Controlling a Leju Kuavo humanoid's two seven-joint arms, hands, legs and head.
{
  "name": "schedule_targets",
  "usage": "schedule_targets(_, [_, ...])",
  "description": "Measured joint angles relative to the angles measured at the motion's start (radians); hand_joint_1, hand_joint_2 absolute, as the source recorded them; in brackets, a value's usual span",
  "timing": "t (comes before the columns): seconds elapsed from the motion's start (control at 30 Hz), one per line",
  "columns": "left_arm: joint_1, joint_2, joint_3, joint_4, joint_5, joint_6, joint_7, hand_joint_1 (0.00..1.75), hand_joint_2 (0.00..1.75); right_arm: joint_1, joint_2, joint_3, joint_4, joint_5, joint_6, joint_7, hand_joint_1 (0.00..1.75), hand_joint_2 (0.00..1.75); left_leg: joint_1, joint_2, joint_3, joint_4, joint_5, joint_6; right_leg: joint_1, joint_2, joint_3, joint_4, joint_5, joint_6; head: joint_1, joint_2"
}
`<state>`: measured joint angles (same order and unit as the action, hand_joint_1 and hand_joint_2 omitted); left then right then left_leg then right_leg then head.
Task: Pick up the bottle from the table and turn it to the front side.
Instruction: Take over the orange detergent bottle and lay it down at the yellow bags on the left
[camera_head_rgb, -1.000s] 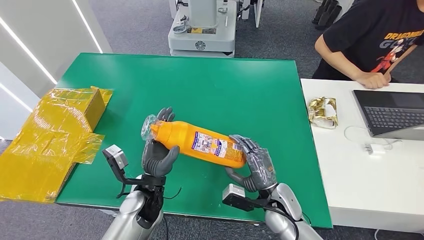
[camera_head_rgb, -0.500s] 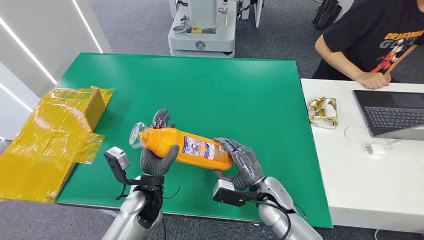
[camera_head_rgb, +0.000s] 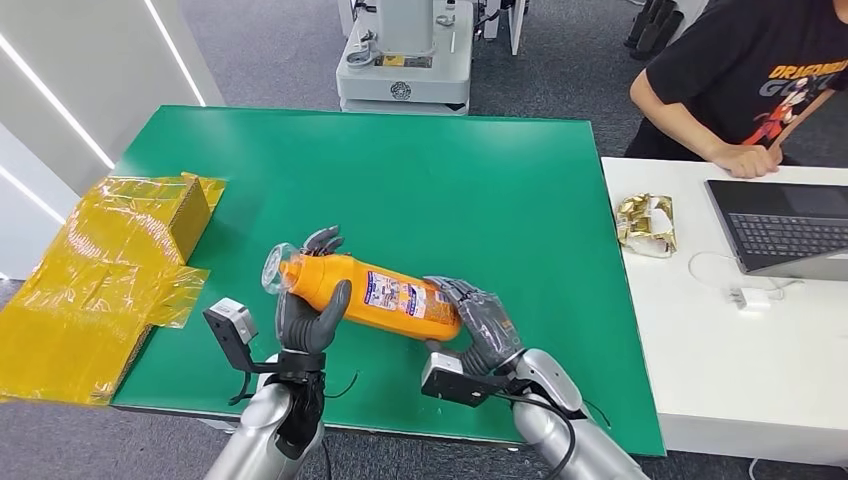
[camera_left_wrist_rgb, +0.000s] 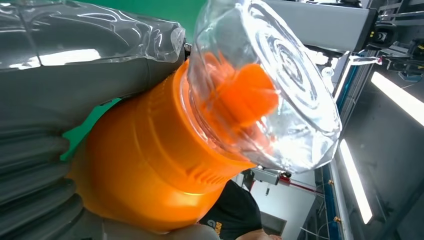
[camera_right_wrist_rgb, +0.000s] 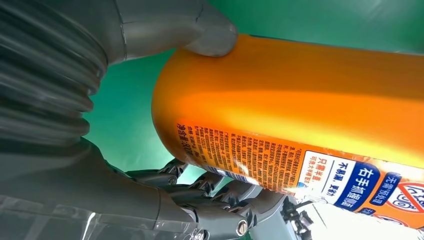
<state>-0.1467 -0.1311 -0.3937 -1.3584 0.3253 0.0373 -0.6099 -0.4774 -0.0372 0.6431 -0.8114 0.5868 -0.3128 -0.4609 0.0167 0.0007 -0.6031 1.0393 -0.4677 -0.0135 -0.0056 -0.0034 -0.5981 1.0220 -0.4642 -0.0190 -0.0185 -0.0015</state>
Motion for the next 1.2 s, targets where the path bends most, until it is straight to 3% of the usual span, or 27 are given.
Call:
schedule_targets(0.47, [0.006, -0.008, 0.006, -0.003, -0.016, 0.016, -0.027, 1.75, 1.75, -0.002, 0.007, 0.017, 0.008, 0.033, -0.034, 0.010, 1.75, 1.75, 0.000, 0.000, 0.000, 0.000, 0.000, 0.000, 0.000, 0.000, 0.000, 0.000, 0.000, 0.000, 0.000, 0.000])
schedule_targets(0.5, [0.006, -0.008, 0.006, -0.003, -0.016, 0.017, -0.027, 1.75, 1.75, -0.002, 0.007, 0.018, 0.008, 0.033, -0.035, 0.010, 1.39, 1.75, 0.000, 0.000, 0.000, 0.000, 0.000, 0.000, 0.000, 0.000, 0.000, 0.000, 0.000, 0.000, 0.000, 0.000])
schedule_targets(0.6, [0.006, -0.009, 0.007, -0.003, -0.010, 0.033, -0.027, 1.75, 1.75, 0.000, 0.007, 0.019, 0.008, 0.032, -0.041, 0.010, 0.08, 1.75, 0.000, 0.000, 0.000, 0.000, 0.000, 0.000, 0.000, 0.000, 0.000, 0.000, 0.000, 0.000, 0.000, 0.000])
schedule_targets(0.63, [0.006, -0.009, 0.007, -0.003, -0.005, 0.042, -0.027, 1.75, 1.75, 0.001, 0.007, 0.019, 0.007, 0.028, -0.043, 0.009, 0.00, 1.75, 0.000, 0.000, 0.000, 0.000, 0.000, 0.000, 0.000, 0.000, 0.000, 0.000, 0.000, 0.000, 0.000, 0.000])
schedule_targets(1.0, [0.009, 0.003, 0.008, -0.003, 0.031, 0.112, -0.048, 1.75, 1.75, 0.080, 0.012, 0.010, -0.142, -0.139, -0.065, -0.038, 0.00, 1.75, 0.000, 0.000, 0.000, 0.000, 0.000, 0.000, 0.000, 0.000, 0.000, 0.000, 0.000, 0.000, 0.000, 0.000])
schedule_targets(1.2, [0.011, 0.007, 0.008, -0.003, 0.034, 0.122, -0.048, 1.75, 1.75, 0.189, 0.012, -0.021, -0.309, -0.241, -0.151, -0.093, 0.00, 1.75, 0.000, 0.000, 0.000, 0.000, 0.000, 0.000, 0.000, 0.000, 0.000, 0.000, 0.000, 0.000, 0.000, 0.000])
